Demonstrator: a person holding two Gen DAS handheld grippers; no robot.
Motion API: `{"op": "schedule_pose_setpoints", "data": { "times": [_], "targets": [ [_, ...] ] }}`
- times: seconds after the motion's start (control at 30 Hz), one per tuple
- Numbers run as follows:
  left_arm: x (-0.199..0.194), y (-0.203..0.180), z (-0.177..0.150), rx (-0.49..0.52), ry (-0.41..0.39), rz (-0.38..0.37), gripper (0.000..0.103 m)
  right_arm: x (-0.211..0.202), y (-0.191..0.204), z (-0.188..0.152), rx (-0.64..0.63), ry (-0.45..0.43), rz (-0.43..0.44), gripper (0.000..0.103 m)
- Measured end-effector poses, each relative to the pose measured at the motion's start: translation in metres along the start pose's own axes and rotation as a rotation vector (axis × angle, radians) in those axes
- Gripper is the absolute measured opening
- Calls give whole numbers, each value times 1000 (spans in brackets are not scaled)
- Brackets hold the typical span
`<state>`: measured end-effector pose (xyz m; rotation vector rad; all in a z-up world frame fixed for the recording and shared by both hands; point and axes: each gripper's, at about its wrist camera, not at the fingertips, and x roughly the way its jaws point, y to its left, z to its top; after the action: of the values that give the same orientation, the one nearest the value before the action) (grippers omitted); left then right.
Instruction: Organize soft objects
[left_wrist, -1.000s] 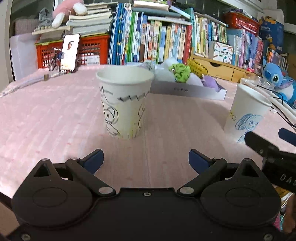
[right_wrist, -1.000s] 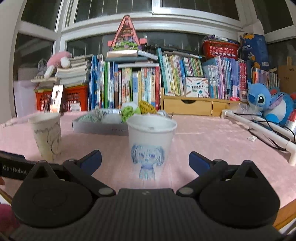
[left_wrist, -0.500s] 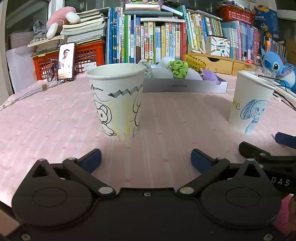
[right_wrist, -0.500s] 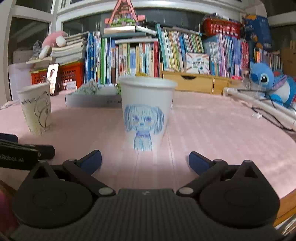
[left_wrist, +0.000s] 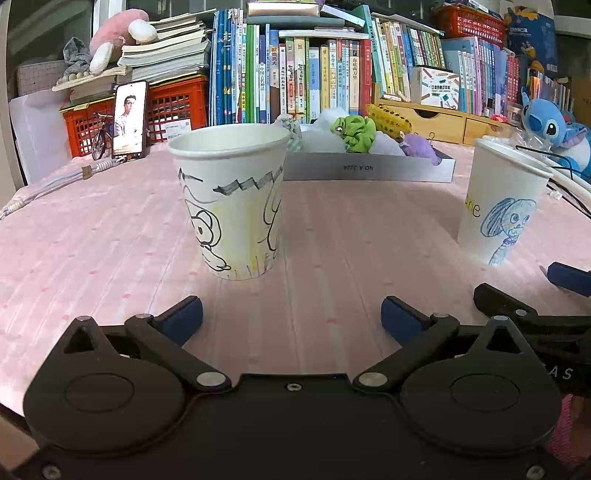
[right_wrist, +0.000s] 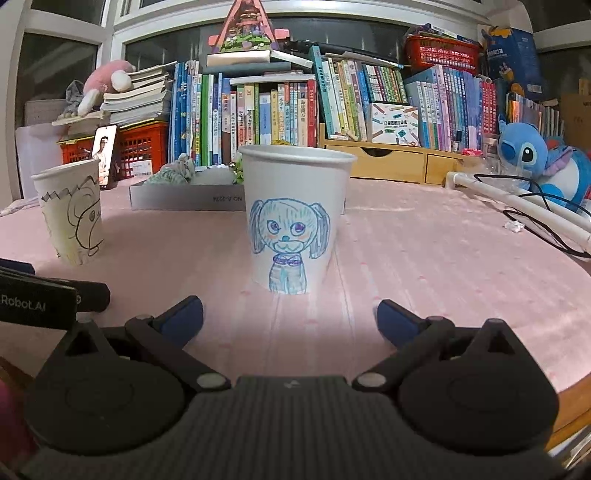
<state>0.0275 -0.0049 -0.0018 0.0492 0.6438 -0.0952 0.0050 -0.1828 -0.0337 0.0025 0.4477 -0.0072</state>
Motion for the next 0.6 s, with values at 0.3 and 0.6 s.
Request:
{"op": "schedule_pose_setpoints", "data": {
  "times": [0.3, 0.6],
  "targets": [
    [0, 0, 0, 0, -5, 1, 103, 2, 0, 4, 1, 26, 5, 103],
    [0, 0, 0, -3, 5, -3, 103, 4, -1, 6, -1, 40, 12, 103]
  ]
}}
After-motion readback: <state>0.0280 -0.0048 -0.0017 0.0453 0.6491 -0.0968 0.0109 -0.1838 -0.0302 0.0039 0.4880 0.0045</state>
